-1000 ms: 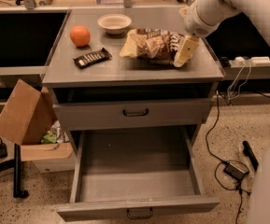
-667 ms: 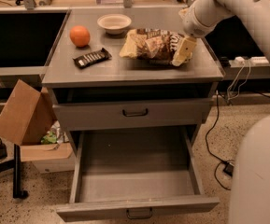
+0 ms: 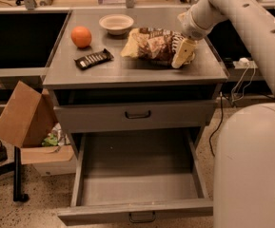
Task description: Place brown chip bag into middle drawer
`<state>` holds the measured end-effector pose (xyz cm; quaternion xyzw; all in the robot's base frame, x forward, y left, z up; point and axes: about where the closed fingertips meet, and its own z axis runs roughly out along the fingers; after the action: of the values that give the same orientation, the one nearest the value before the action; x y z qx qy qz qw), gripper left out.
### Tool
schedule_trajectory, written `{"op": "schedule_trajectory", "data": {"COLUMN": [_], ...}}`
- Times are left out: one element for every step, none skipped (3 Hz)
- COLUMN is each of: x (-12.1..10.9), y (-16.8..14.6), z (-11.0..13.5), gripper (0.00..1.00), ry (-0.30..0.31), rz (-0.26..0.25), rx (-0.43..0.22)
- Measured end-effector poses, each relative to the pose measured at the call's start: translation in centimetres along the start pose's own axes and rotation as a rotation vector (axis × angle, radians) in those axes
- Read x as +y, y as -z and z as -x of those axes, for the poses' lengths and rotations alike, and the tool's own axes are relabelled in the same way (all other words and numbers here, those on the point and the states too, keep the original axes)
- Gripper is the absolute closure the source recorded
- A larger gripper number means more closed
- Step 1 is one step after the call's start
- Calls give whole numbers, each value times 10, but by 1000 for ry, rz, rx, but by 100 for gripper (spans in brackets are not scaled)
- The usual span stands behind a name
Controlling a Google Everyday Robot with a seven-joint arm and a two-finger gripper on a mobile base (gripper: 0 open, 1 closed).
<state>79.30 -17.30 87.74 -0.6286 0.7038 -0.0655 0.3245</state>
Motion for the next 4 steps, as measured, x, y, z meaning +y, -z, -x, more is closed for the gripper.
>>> {"op": "schedule_trajectory", "data": {"x": [1,2,3,-3], "y": [-12,-20,-22,-8], "z": [6,10,12,17], "gripper": [15,38,62,85], "ry": [3,0,-2,5], "rz": [15,26,25,-21], "rx": [-11,-23,-33,-53]}}
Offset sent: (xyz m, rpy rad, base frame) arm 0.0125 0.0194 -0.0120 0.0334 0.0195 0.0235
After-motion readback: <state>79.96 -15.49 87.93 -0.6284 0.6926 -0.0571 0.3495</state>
